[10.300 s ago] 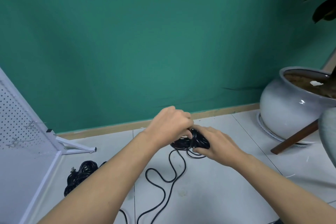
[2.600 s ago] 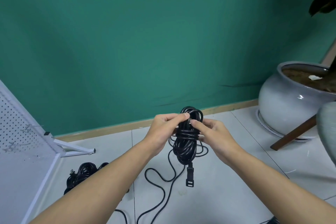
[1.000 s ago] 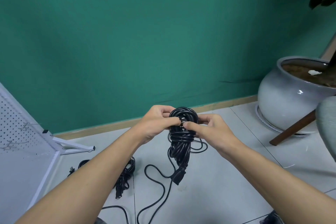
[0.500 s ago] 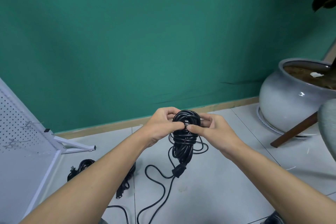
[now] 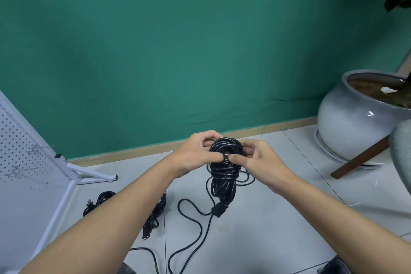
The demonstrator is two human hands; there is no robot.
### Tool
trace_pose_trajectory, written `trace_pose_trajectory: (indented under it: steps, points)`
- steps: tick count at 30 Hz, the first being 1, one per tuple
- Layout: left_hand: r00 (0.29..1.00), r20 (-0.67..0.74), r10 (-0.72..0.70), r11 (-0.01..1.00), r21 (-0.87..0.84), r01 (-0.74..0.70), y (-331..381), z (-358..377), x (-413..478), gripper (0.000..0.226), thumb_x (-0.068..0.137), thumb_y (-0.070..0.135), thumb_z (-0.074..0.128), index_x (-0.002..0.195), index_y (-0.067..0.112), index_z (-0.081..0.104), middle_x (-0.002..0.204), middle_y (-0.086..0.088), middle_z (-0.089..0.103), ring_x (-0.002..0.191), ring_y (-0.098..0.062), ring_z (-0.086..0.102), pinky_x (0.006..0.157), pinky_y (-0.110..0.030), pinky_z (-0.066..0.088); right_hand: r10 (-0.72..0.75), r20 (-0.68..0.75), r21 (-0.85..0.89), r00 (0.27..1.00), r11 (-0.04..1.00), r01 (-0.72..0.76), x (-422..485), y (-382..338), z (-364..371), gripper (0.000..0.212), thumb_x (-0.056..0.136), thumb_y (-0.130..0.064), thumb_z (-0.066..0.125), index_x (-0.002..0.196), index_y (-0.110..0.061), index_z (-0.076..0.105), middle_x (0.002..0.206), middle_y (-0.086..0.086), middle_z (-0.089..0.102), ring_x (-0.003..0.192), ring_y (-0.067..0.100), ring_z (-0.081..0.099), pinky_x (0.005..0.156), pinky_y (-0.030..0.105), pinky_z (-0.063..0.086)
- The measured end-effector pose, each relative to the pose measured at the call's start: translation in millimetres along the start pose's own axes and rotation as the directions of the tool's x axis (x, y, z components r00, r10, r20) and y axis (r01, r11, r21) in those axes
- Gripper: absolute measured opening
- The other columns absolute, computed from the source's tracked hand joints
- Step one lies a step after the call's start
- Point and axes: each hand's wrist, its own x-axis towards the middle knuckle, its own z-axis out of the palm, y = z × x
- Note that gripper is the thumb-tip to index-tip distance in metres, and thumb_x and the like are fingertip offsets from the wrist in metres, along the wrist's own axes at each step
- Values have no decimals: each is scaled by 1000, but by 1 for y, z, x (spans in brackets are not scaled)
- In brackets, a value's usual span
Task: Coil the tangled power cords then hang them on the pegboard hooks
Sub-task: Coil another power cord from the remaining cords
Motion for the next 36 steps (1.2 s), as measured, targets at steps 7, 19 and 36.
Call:
trace_pose_trajectory:
  steps: [7,19,36]
  points:
    - [999,-1,44,997,56,-44,7,-9,-10,28,87,7,79,113,16,75,106,-13,78,96,-25,72,98,-43,56,-5,32,88,999,996,2,-3,-2,-7,25,92,-1,71,116,-9,72,105,6,79,103,20,75,102,39,55]
    - [999,-21,45,997,-58,-47,11,-10,-17,39,89,8,79,126,16,72,115,-7,77,107,-26,74,93,-38,60,20,125,262,992,964,-53,-6,-2,-12,25,96,-4,69,121,-8,72,114,18,76,103,24,74,85,23,58]
    - [831,-375,411,869,437,-232,5,-18,-25,17,81,22,87,93,29,77,92,12,62,81,-8,56,77,-20,44,70,95,433,993,896,-104,2,-13,19,23,106,-10,51,107,-3,74,104,13,78,93,20,74,80,27,59]
